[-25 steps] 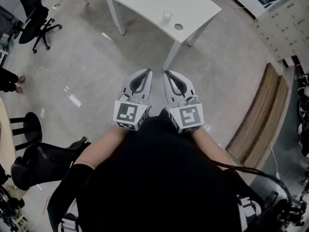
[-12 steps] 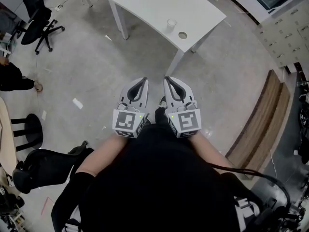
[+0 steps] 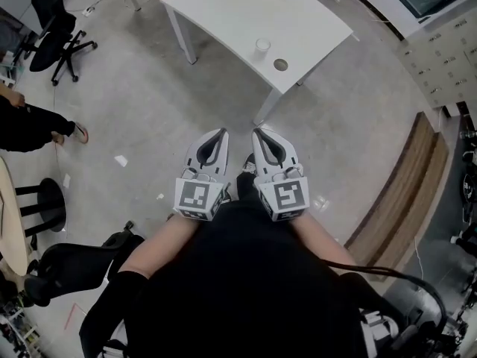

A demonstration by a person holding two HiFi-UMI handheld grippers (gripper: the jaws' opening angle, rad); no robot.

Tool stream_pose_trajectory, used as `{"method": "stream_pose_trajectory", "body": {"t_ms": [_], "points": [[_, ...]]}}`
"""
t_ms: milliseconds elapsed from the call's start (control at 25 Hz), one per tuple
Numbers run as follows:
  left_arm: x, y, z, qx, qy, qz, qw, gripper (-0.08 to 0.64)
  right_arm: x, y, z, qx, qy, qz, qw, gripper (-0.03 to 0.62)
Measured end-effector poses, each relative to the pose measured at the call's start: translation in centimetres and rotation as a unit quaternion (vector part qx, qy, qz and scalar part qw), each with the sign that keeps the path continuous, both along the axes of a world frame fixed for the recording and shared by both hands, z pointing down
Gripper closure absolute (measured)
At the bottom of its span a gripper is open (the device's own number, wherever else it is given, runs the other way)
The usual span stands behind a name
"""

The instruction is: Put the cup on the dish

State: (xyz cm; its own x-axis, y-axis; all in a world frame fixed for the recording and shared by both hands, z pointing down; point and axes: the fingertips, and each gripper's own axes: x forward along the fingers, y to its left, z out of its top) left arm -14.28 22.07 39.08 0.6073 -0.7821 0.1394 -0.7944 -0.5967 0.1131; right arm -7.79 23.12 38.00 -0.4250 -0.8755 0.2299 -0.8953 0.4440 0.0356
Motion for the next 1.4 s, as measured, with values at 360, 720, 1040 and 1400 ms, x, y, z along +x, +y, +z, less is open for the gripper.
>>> {"method": "stream_pose_trajectory", "body": {"t_ms": [360, 720, 1040, 1400], "points": [[3.6, -7.0, 1.2, -0.008, -0.022, -0.003, 0.9997, 0.552, 3.9, -6.9, 1.3, -0.01, -0.016, 0.0, 1.0, 0.578], [8.0, -13.9, 0.1, 0.005, -0.043, -0.017, 0.9989, 0.552, 6.7, -13.8, 0.0, 0.016, -0.027, -0.043, 0.999, 0.578], [10.9, -17.2, -0.9, 0.013, -0.045, -0.023, 0.9987, 0.552, 9.6, -17.2, -0.7, 0.025, -0.021, -0.05, 0.998, 0.578], [12.2, -18.4, -0.5, 0.011, -0.05, -0.028, 0.9983, 0.552, 11.4, -18.5, -0.1, 0.017, -0.031, -0.05, 0.998, 0.578]]}}
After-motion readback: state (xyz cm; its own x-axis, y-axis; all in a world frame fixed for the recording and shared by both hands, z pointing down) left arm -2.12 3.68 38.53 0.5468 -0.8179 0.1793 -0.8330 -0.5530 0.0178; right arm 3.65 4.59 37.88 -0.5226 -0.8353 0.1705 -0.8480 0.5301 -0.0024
